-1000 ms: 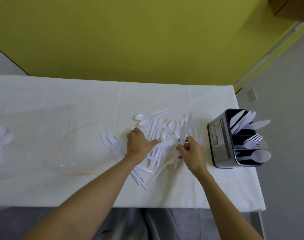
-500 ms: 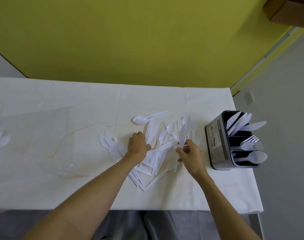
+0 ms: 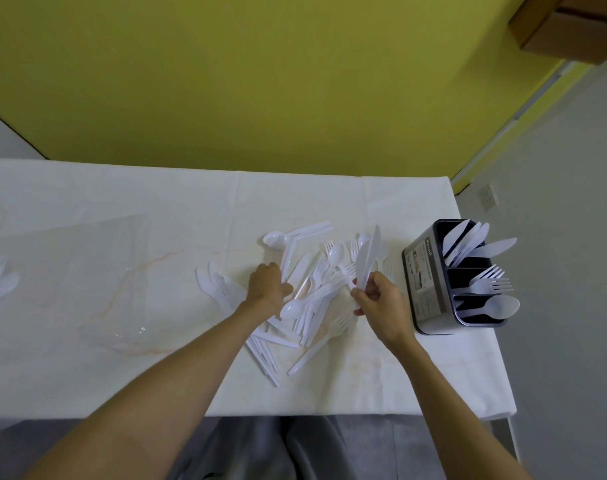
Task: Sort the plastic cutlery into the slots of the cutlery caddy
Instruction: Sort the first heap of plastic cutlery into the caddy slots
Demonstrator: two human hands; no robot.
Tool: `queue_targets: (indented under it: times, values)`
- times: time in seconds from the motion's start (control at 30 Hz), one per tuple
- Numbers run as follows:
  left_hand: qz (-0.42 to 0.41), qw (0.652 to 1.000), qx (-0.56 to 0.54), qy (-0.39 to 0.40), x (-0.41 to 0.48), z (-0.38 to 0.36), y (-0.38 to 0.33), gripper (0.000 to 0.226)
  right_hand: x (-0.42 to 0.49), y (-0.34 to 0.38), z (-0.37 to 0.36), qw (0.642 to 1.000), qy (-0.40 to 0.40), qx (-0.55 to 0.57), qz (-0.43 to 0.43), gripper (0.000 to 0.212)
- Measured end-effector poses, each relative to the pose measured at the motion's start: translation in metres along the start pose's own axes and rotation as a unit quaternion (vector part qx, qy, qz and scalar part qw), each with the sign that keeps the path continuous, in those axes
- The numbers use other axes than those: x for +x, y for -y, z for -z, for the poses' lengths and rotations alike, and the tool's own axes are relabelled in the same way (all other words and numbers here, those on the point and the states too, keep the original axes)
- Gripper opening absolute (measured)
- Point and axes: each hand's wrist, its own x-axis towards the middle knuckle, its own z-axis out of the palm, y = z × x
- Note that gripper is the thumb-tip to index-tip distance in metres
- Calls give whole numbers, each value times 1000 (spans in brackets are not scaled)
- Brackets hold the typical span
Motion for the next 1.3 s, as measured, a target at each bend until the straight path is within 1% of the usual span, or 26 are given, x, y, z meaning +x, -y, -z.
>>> queue_targets:
  times: [0.07, 0.13, 0.23, 0.33, 0.53, 0.63, 0.7, 0.77, 0.83, 0.97, 1.07, 1.13, 1.2, 1.27, 1.3]
  values:
    - [-11, 999, -43, -5, 4, 0, 5, 37, -1, -1, 0, 1000, 0, -6, 0, 6]
    - [-18, 998, -54, 6, 6, -1, 5, 43, -1, -2, -1, 1000, -1, -14, -2, 6]
    - [-26, 999, -24, 23, 7, -7, -1, 37, -1, -5, -2, 1000, -2, -21, -5, 6]
    - [-30, 999, 20, 13, 5, -11, -9, 36, -1, -6, -3, 1000, -5, -24, -6, 6]
    - [1, 999, 33, 32, 9, -7, -19, 30, -4, 1, -4, 999, -20, -35, -4, 8]
    - [-11, 998, 49, 49, 7, -4, -19, 21, -6, 4, -3, 999, -21, -37, 2, 9]
    - [-11, 998, 42, 54, 8, -4, -15, 26, -6, 6, -3, 999, -21, -38, 6, 9]
    - [-11, 998, 20, 55, 8, -2, -11, 31, -7, 8, -2, 999, -18, -39, 7, 10]
    - [-14, 998, -12, 55, 7, 5, -8, 30, -6, 9, -1, 999, -16, -34, 3, 10]
    - [-59, 994, -80, 34, -1, 28, -8, 36, -8, 18, 6, 999, -9, -30, 14, 6]
    - [-93, 988, -123, -7, -4, 44, -15, 26, -11, 36, 18, 999, -3, -31, 33, 4]
    - [-115, 980, -156, -36, -7, 54, -28, 27, -12, 45, 35, 999, -21, -19, 42, 5]
    - [-120, 969, -213, -48, -11, 62, -46, 22, -12, 53, 57, 998, -43, 19, 48, 15]
    - [-119, 949, -288, -34, -13, 65, -68, 18, -10, 59, 85, 992, -83, 90, 39, 22]
    - [-119, 938, -326, -23, -14, 65, -78, 16, -10, 61, 99, 985, -111, 128, 32, 20]
